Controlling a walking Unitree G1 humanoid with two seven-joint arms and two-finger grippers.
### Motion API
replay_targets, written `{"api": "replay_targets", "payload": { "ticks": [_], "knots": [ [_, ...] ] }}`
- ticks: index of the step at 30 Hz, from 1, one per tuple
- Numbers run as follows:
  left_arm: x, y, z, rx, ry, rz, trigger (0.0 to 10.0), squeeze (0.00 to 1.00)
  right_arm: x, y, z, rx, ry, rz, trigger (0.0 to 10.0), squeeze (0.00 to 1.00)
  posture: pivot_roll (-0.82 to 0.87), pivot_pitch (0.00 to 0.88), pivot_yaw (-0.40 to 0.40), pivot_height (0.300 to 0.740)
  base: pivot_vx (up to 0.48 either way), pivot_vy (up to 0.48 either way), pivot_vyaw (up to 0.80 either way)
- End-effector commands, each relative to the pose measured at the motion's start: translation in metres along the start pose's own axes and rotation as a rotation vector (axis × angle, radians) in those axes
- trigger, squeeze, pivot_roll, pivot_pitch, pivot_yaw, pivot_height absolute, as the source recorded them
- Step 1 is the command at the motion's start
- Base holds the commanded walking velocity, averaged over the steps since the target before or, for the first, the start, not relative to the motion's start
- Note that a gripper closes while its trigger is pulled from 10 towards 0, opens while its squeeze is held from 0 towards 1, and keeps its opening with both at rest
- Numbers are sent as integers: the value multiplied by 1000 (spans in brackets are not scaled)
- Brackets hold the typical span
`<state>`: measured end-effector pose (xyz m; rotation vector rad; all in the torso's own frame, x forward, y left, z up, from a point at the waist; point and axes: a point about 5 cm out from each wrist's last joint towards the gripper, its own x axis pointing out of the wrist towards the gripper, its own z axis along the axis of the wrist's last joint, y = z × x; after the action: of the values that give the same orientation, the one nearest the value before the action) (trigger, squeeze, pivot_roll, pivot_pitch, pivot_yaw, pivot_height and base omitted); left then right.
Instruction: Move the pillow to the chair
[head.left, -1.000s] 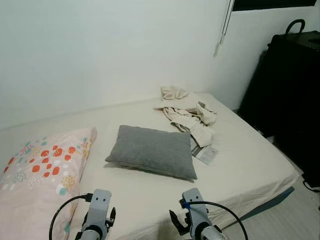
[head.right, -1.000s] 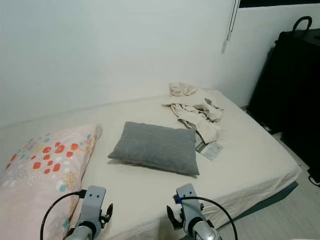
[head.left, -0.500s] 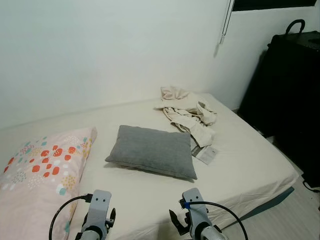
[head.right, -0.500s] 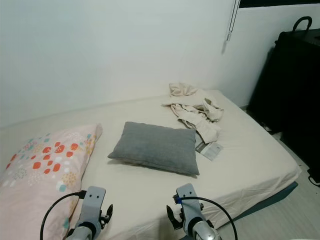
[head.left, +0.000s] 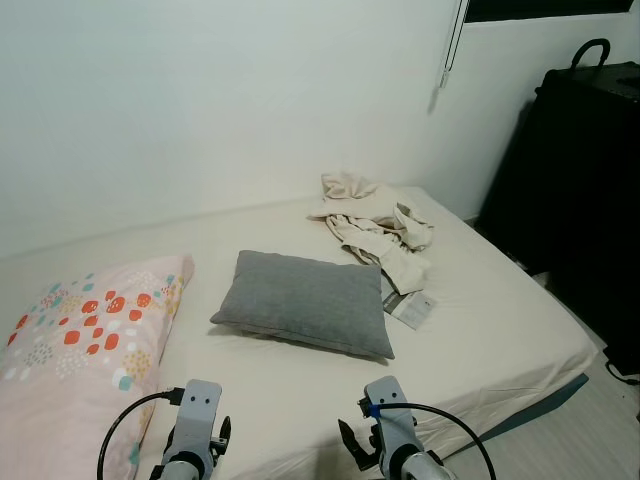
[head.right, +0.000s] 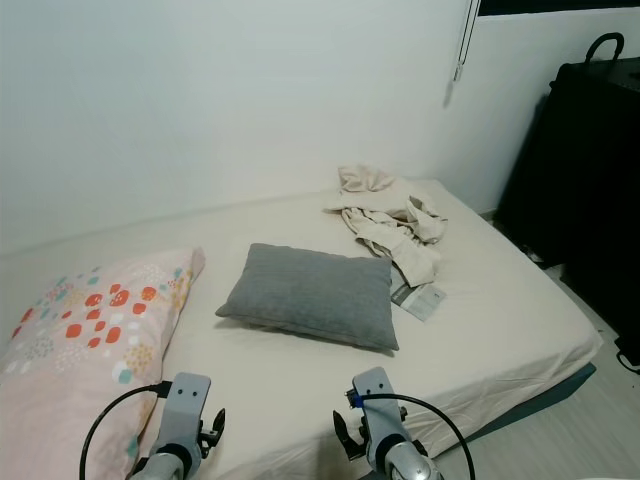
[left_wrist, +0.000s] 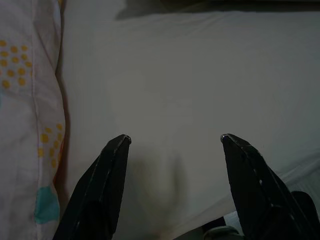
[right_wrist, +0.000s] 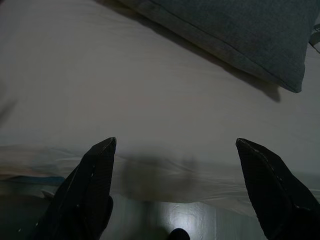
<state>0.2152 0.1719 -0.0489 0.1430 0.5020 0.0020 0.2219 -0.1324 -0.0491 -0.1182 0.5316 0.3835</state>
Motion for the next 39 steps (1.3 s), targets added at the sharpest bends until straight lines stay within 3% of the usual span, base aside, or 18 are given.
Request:
{"api": "replay_targets", "payload": {
  "ticks": [1, 12, 13, 14, 15, 22, 23, 27, 28, 33, 34, 35, 36, 37, 38, 39],
  "knots": [
    [0, 0, -3, -11, 21, 3, 10000, 0, 0, 0, 0, 9, -2, -2, 10000, 0, 41, 0, -14, 740, 0, 0, 0],
    [0, 0, -3, -15, 23, 4, 10000, 0, 0, -1, -1, 5, 10, -4, 10000, 0, 42, 0, -15, 740, 0, 0, 0],
    [0, -1, -3, -15, 24, 2, 10000, 0, 0, 0, -1, 15, 6, 3, 10000, 506, 42, 0, -15, 740, 0, 0, 0],
    [0, -1, -3, -15, 24, 2, 10000, 0, 0, 0, -1, 15, 6, 3, 10000, 506, 42, 0, -15, 740, 0, 0, 0],
    [0, -1, -3, -14, 24, 1, 10000, 0, 0, 0, -1, 30, 0, 11, 10000, 1000, 42, 0, -15, 740, 0, 0, 0],
    [0, -1, -3, -14, 27, -2, 10000, 0, -1, -1, -3, 20, 19, 1, 10000, 1000, 41, 0, -13, 740, 0, 0, 0],
    [0, -1, -3, -14, 27, -3, 10000, 0, -1, -1, -3, 26, 16, -1, 10000, 651, 41, 0, -13, 740, 0, 0, 0],
    [0, -1, -4, -15, 30, -2, 10000, 0, -1, -2, -3, 35, 11, -2, 10000, 753, 41, 0, -13, 740, 0, 0, 0],
    [0, -1, -4, -16, 31, -2, 10000, 0, -2, -2, -3, 44, 5, -1, 10000, 1000, 41, 0, -13, 740, 0, 0, 0],
    [0, 0, -4, -16, 32, -1, 10000, 0, -1, -2, -3, 33, 7, -5, 10000, 1000, 36, 0, -8, 740, 0, 0, 0],
    [0, 0, -4, -16, 32, -1, 10000, 0, -1, -2, -3, 33, 9, -9, 10000, 663, 37, 0, -7, 740, 0, 0, 0],
    [0, 0, -4, -16, 32, -1, 10000, 0, -2, -2, -3, 34, 10, -11, 10000, 459, 37, 0, -7, 740, 0, 0, 0],
    [0, 0, -4, -15, 33, -1, 10000, 0, -2, -3, -3, 48, 4, -12, 10000, 816, 36, 0, -6, 740, 0, 0, 0],
    [0, 0, -4, -15, 33, -1, 10000, 0, -2, -3, -3, 57, 0, -12, 10000, 816, 36, 0, -6, 740, 0, 0, 0],
    [0, 0, -4, -15, 34, -1, 10000, 0, -2, -3, -2, 59, -1, -9, 10000, 1000, 37, 0, -6, 740, 0, 0, 0],
    [0, 1, -4, -14, 34, -1, 10000, 0, -2, -2, -2, 59, -2, -7, 10000, 1000, 37, 0, -5, 740, 0, 0, 0]
  ]
}}
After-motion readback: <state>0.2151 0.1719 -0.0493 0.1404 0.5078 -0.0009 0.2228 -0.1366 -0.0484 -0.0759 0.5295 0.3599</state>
